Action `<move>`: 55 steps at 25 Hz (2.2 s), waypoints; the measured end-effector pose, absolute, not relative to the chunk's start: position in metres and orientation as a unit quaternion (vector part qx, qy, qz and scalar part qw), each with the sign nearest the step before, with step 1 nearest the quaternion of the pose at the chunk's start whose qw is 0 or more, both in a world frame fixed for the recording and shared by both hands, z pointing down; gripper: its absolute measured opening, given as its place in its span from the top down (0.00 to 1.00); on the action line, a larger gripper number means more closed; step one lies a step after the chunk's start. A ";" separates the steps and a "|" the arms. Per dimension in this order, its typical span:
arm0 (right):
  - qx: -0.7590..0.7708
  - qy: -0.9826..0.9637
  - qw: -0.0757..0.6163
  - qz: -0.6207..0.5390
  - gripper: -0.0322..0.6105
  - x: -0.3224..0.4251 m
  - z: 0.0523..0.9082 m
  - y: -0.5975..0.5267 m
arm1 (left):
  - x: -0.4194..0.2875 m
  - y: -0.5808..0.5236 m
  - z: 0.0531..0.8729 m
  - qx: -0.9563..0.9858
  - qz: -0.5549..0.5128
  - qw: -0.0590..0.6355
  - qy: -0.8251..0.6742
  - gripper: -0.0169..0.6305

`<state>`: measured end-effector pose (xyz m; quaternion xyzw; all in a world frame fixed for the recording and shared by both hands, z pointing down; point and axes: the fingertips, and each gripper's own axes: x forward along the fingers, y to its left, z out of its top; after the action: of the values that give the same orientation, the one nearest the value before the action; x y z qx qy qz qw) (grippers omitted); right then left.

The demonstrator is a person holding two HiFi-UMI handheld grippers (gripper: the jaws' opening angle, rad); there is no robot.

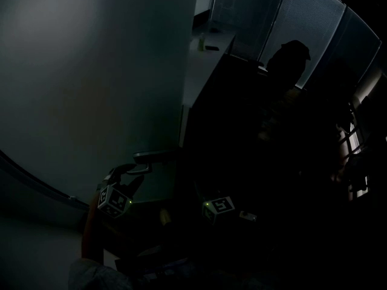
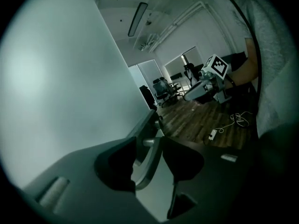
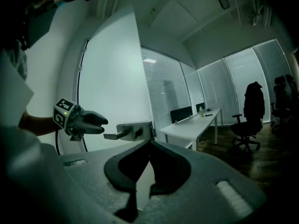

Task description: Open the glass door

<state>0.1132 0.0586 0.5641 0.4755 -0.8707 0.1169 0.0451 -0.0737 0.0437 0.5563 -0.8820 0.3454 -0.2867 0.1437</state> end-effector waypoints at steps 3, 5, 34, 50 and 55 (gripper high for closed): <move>0.476 -0.871 0.043 0.116 0.95 0.113 0.565 0.061 | -0.073 0.046 0.549 -0.885 -0.252 0.127 0.371 0.75; 0.476 -0.871 0.044 0.115 0.95 0.115 0.564 0.065 | -0.068 0.050 0.535 -0.886 -0.219 0.118 0.390 0.76; 0.472 -0.874 0.023 0.109 0.95 0.110 0.546 0.092 | -0.025 0.114 0.508 -0.881 -0.034 0.017 0.471 0.97; 0.464 -0.881 0.011 0.093 0.95 0.106 0.530 0.115 | -0.032 0.136 0.499 -0.878 -0.033 0.024 0.477 0.97; 0.465 -0.882 0.005 0.083 0.95 0.107 0.523 0.126 | -0.043 0.146 0.498 -0.870 -0.036 0.024 0.490 0.97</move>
<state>0.1072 0.1262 0.5230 0.4646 -0.8816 0.0833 0.0047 -0.0428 0.1456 0.4977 -0.8704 0.4904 -0.0357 0.0235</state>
